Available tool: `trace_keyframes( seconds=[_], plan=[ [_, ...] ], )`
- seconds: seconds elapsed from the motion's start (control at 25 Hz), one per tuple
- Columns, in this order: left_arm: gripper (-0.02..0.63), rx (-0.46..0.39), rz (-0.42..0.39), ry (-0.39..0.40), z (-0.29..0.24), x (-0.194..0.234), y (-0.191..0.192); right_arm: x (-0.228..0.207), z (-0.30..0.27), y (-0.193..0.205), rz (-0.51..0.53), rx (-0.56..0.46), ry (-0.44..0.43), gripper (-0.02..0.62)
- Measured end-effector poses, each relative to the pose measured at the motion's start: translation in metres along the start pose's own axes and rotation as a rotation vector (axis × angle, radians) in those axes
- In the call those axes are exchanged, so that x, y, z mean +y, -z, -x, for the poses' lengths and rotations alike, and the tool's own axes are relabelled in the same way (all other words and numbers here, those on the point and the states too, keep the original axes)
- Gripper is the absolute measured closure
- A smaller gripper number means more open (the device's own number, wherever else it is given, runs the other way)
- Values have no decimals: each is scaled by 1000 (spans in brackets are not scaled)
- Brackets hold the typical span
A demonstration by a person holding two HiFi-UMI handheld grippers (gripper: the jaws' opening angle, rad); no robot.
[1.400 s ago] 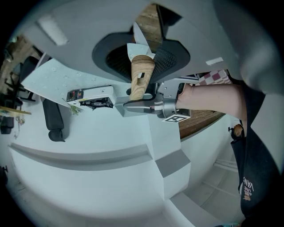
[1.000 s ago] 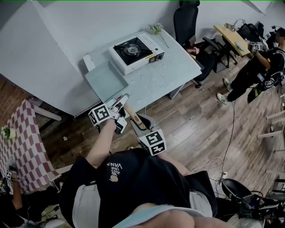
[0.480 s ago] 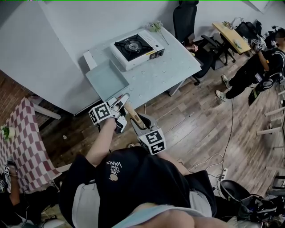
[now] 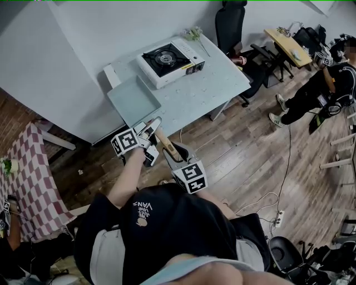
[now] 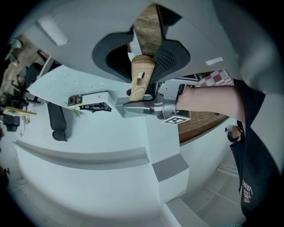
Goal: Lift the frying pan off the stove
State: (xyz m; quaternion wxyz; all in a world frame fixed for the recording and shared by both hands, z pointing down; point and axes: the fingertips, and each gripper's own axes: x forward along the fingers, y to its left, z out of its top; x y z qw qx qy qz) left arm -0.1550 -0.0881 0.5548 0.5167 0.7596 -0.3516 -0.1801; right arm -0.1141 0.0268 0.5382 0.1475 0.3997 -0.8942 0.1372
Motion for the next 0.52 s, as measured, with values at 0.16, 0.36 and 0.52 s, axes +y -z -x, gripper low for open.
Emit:
trace_keyframes(
  seconds=[0.16, 0.36, 0.52],
  plan=[
    [400, 1, 2, -3, -2, 0, 1, -2, 1, 0, 0, 1, -2, 463],
    [400, 2, 5, -4, -4, 0, 1, -4, 1, -1, -3, 3, -2, 463],
    [400, 2, 4, -6, -6, 1, 1, -6, 0, 0, -3, 6, -4, 463]
  ],
)
